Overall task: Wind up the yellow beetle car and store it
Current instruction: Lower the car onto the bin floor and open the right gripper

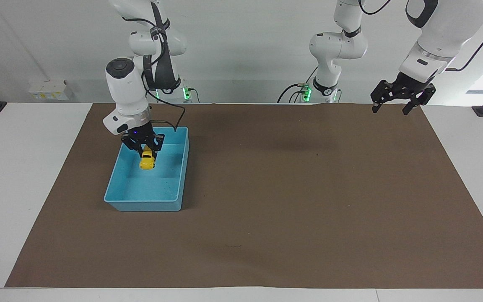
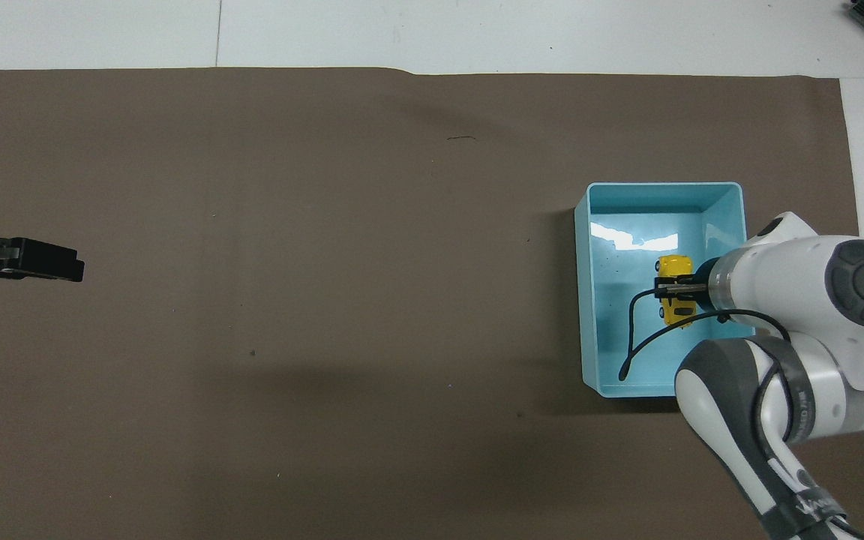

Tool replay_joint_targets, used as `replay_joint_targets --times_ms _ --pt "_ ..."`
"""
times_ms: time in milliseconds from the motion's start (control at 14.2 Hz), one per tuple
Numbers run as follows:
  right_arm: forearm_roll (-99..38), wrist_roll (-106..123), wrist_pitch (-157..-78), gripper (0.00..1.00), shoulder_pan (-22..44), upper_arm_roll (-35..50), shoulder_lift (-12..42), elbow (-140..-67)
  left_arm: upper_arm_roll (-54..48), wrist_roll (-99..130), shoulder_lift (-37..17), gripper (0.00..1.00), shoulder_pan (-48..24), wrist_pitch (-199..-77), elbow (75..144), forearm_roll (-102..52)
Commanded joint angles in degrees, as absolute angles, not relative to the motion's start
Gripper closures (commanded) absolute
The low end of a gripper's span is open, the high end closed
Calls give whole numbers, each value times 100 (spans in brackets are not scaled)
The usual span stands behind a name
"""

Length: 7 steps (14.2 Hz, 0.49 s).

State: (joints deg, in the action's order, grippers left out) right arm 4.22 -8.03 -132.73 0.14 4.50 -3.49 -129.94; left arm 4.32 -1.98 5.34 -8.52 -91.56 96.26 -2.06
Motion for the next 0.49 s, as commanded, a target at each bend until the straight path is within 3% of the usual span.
replay_joint_targets --times_ms 0,421 --pt "237 -510 -14084 100 -79 492 -370 -13577 404 -255 554 0 -782 -9062 9563 -176" --pt "246 -133 -15440 100 -158 501 87 -14246 404 -255 554 0 -782 -9062 9563 -176"
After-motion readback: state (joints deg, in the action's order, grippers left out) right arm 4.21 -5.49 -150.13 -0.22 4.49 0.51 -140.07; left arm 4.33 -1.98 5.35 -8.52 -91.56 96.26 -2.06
